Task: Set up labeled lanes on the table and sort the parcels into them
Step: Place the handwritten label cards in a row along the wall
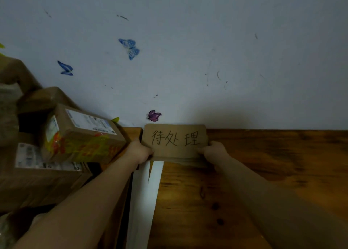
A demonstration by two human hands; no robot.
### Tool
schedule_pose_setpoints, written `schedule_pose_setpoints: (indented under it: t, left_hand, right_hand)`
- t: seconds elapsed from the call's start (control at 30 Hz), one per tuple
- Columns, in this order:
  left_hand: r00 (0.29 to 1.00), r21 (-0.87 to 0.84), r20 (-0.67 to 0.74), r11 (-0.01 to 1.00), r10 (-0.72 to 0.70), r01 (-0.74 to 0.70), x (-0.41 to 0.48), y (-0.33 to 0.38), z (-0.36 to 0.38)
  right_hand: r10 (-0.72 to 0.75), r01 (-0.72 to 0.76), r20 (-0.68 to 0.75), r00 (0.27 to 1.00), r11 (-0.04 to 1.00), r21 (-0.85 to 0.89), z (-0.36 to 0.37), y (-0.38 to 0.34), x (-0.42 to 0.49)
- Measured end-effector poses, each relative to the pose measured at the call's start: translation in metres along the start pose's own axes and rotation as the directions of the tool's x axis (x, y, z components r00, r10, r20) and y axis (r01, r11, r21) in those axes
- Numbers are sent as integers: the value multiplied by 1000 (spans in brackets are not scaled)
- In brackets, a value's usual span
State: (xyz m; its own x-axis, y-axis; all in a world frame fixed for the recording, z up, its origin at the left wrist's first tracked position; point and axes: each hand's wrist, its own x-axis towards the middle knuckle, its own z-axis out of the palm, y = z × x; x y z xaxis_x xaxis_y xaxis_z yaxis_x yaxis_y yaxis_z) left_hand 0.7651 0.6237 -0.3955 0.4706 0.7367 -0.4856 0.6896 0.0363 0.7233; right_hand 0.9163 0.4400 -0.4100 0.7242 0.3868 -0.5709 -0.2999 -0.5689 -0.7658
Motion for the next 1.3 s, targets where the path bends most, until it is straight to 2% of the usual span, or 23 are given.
schedule_pose_setpoints:
  t: [0.1, 0.17, 0.27, 0.33, 0.47, 0.53, 0.63, 0.7, 0.77, 0.83, 0.93, 1.1, 1.2, 1.3]
  left_hand:
    - [997, -98, -12, 992, 78, -79, -4, -5, -3]
    - [988, -111, -4, 982, 153, -153, -11, -8, -3]
    - [979, -134, 74, 975, 190, -179, -19, -14, 4]
    - [972, -152, 104, 970, 209, -192, -24, -15, 13]
    - [970, -130, 45, 964, 240, -232, -33, -15, 22]
    - [968, -213, 67, 951, 243, -224, -39, -14, 14]
    - [976, -422, 135, 901, 172, -100, -53, -8, -6]
    - [982, -498, 142, 867, 126, -39, -64, -5, -23]
    - [986, -508, 106, 859, 130, -59, -74, -2, -40]
    - [984, -469, 34, 872, 176, -140, -83, 1, -55]
    - [967, -379, -64, 891, 245, -251, -94, 8, -72]
    - [940, -335, -236, 887, 246, -316, -106, 19, -91]
    - [911, -322, -346, 883, 226, -342, -107, 24, -101]
    - [868, -233, -456, 915, 196, -330, -102, 24, -107]
  right_hand:
    - [-114, 114, 0, 993, 992, 50, -11, -1, -5]
    - [-234, 234, -28, 972, 972, -11, -22, 0, -12]
    - [-320, 319, -14, 947, 945, -69, -34, 10, -20]
    - [-321, 320, 7, 947, 945, -64, -35, 20, -24]
    - [-308, 306, -27, 951, 950, -63, -32, 26, -32]
    - [-294, 290, -61, 954, 955, -59, -37, 19, -35]
    - [-260, 260, -15, 966, 965, 17, -44, -2, -47]
    - [-270, 270, -23, 963, 962, 42, -45, -15, -58]
    - [-293, 293, -78, 953, 956, -2, -43, -26, -72]
    - [-318, 317, -100, 943, 948, -21, -38, -33, -86]
    - [-359, 356, -109, 927, 933, -51, -33, -38, -103]
    - [-368, 353, -90, 926, 925, -142, -49, -31, -112]
    - [-305, 279, -78, 949, 930, -240, -68, -19, -99]
    - [-274, 226, -92, 957, 908, -351, -85, -8, -76]
